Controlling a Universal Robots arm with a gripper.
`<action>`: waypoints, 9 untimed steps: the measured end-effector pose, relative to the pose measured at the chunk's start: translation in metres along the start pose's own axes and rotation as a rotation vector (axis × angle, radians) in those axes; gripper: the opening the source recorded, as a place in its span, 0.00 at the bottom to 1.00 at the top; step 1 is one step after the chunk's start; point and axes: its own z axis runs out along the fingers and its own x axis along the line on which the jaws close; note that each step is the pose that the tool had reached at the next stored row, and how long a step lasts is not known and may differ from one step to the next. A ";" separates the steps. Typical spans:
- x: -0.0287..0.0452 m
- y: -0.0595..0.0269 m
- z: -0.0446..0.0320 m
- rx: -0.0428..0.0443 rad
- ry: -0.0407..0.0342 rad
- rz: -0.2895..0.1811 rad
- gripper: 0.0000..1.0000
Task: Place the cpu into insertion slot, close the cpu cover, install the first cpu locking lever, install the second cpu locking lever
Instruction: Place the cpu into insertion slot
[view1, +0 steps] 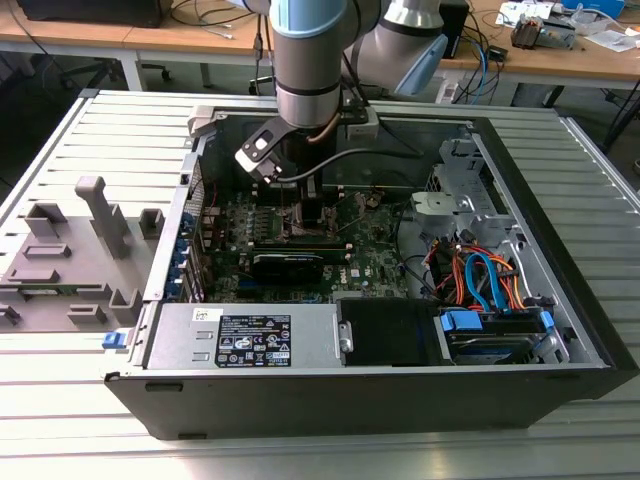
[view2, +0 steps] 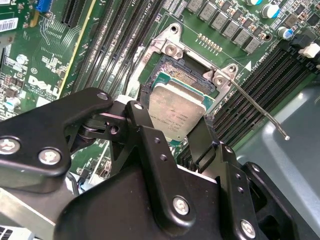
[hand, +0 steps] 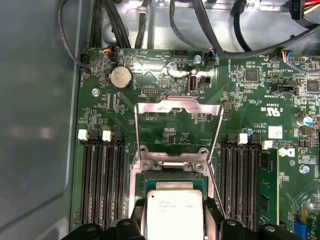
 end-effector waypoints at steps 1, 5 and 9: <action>0.0001 0.0000 0.0003 0.0000 0.0000 0.000 0.55; 0.0010 -0.0001 0.0027 -0.0001 0.0001 0.000 0.55; 0.0025 0.0000 0.0059 0.0000 -0.0002 0.000 0.55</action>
